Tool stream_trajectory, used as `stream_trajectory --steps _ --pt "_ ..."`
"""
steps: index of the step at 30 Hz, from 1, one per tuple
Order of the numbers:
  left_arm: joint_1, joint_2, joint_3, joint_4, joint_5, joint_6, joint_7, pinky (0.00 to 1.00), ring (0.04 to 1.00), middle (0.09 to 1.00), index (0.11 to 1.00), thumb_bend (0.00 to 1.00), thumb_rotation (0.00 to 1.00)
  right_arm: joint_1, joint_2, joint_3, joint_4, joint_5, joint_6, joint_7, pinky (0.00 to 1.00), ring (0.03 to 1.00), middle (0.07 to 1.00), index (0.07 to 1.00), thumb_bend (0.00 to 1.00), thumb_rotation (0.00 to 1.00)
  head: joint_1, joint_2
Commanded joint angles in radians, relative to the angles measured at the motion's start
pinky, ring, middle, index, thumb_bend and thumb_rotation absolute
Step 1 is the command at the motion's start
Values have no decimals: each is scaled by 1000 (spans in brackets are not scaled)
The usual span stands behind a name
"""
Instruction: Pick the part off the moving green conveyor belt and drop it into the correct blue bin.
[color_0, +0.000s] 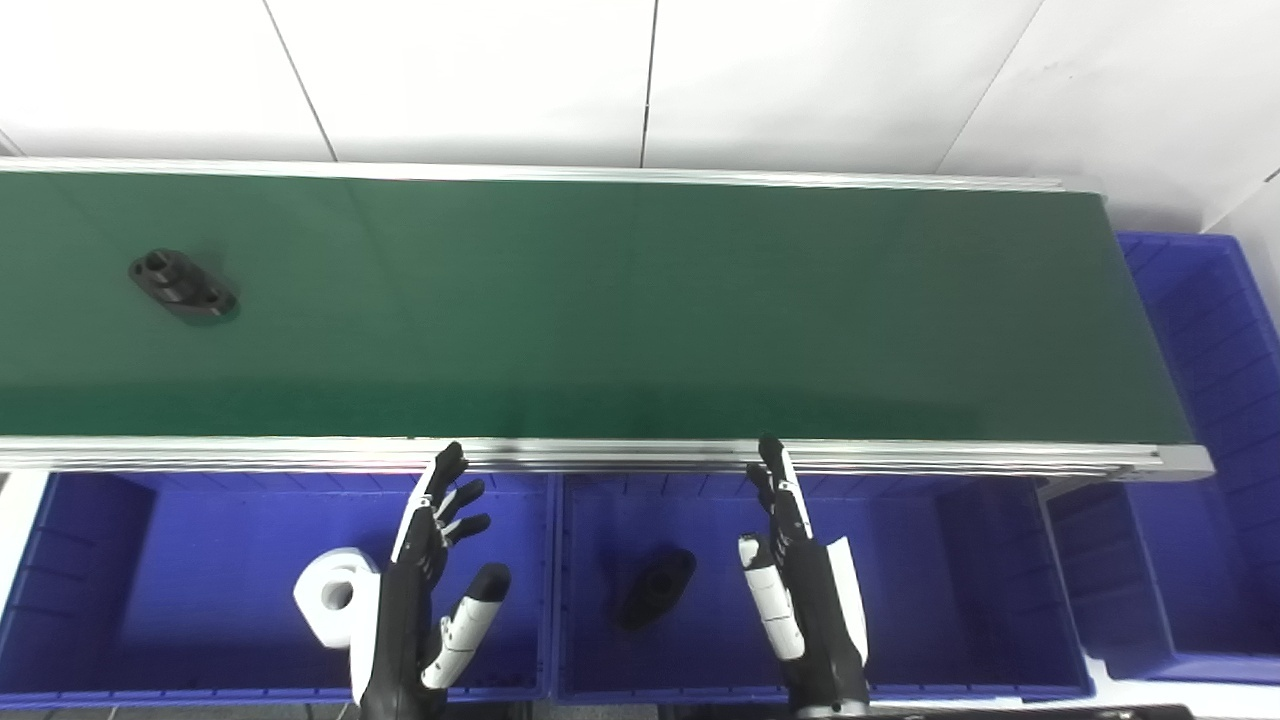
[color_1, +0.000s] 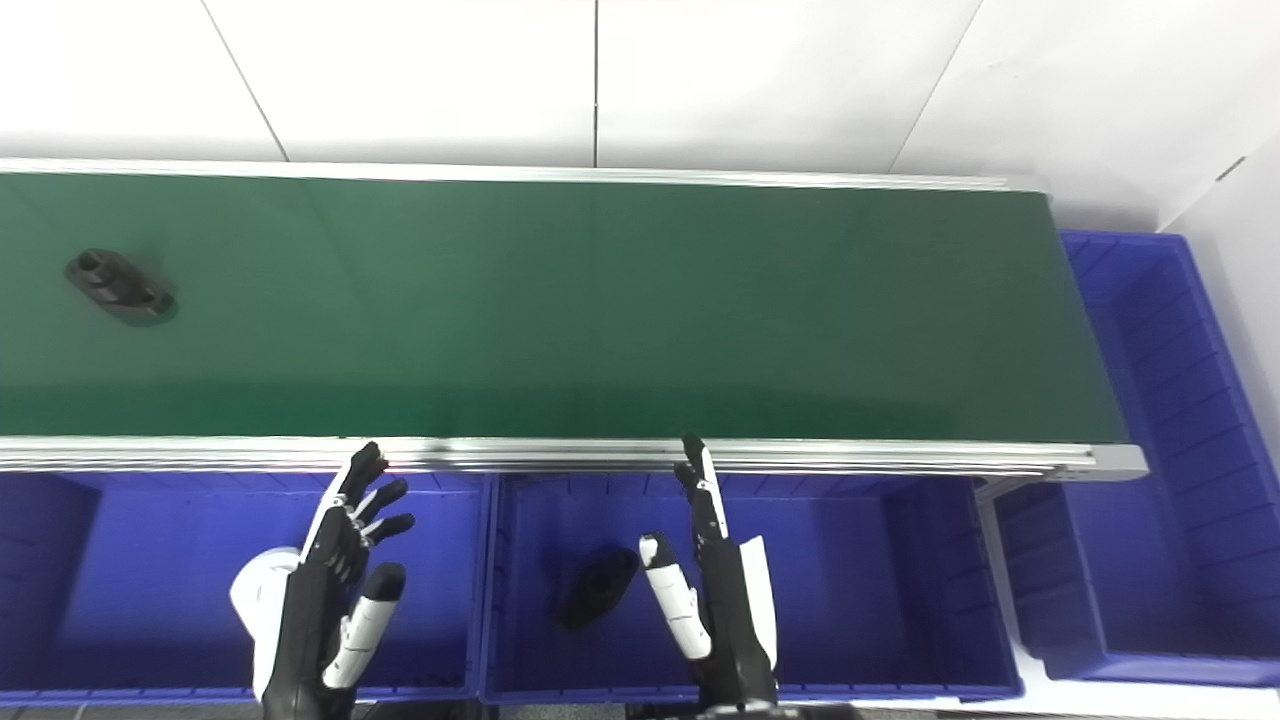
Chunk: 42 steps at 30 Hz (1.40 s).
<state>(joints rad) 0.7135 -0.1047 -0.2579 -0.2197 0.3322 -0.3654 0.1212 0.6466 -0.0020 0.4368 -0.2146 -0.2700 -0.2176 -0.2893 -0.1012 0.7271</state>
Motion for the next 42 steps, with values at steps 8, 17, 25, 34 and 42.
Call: stream_trajectory --steps 8,17,25,34,42 --pt "-7 -9 -36 -15 -13 -17 -1 718 850 923 919 666 883 39 117 79 -2 -16 -49 0 976 956 990 997 689 1000 -16 1" --pt "-4 -9 -37 -38 19 18 4 713 834 912 915 663 921 33 115 79 -2 2 -45 15 985 961 994 998 697 1000 -22 -2" --pt "2 -33 -40 -40 7 24 18 746 829 899 900 650 891 30 113 72 6 -2 -57 16 978 956 989 995 694 1000 -20 -6" --pt "-8 -32 -44 -17 15 -20 40 735 824 883 879 637 869 33 119 69 10 -7 -61 7 967 954 987 995 695 1000 -22 -7" --pt "-10 -27 -42 -7 21 -33 42 736 820 878 877 646 857 34 119 70 12 -8 -63 8 972 956 990 996 708 1000 -25 -10"
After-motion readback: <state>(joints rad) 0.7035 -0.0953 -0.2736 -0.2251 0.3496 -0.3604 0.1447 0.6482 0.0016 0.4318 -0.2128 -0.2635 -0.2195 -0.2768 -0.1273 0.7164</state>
